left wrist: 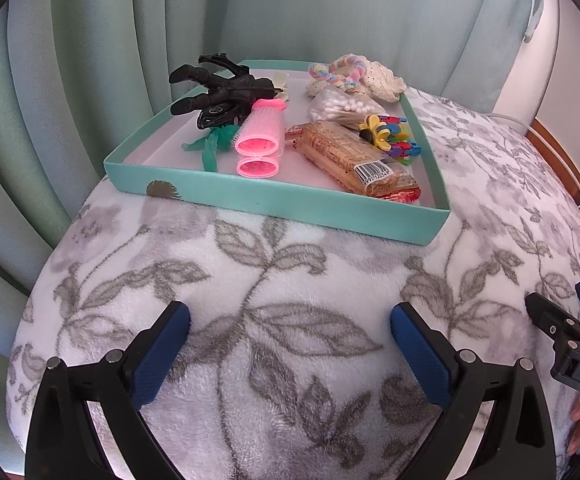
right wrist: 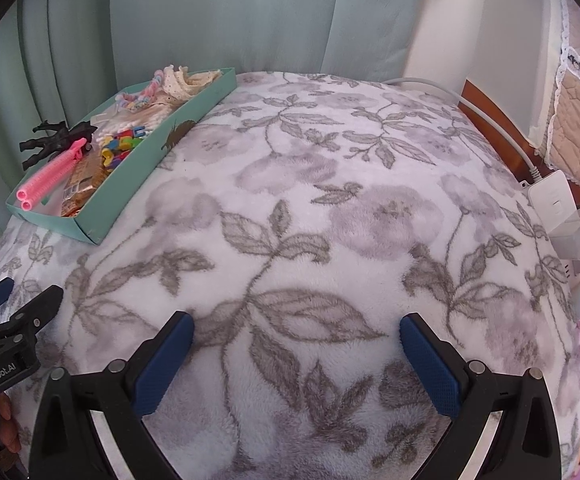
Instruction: Organize objects
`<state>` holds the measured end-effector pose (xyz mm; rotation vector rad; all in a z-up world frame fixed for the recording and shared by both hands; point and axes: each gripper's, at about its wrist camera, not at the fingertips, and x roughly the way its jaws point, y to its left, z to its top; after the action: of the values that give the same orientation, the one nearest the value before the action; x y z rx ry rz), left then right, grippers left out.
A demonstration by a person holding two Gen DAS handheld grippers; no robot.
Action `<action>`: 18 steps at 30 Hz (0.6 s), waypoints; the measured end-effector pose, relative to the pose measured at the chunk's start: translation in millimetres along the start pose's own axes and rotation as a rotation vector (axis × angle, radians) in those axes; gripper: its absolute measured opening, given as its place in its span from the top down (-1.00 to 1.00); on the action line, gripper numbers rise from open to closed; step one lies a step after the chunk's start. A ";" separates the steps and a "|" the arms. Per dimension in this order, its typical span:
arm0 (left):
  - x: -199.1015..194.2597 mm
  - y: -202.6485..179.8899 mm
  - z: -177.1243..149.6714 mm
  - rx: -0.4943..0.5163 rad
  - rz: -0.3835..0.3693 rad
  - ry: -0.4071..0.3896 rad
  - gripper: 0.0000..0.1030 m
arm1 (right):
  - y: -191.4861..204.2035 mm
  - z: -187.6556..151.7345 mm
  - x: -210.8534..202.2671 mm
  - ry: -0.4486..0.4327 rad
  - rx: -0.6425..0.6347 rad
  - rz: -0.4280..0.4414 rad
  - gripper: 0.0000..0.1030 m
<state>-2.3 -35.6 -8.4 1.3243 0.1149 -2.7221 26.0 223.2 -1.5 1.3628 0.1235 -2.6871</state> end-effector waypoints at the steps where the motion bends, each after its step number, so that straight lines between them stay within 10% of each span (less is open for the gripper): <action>1: -0.9 0.3 -0.2 -0.001 -0.001 -0.001 -0.95 | -0.1 -0.2 0.0 -0.003 0.001 0.001 -1.00; 18: 1.4 1.2 0.2 0.002 -0.005 -0.013 -0.99 | -0.7 -2.1 -0.7 -0.021 -0.001 0.002 -1.00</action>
<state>-3.1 -36.9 -9.4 1.3078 0.1144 -2.7353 28.0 224.2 -2.2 1.3339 0.1213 -2.6981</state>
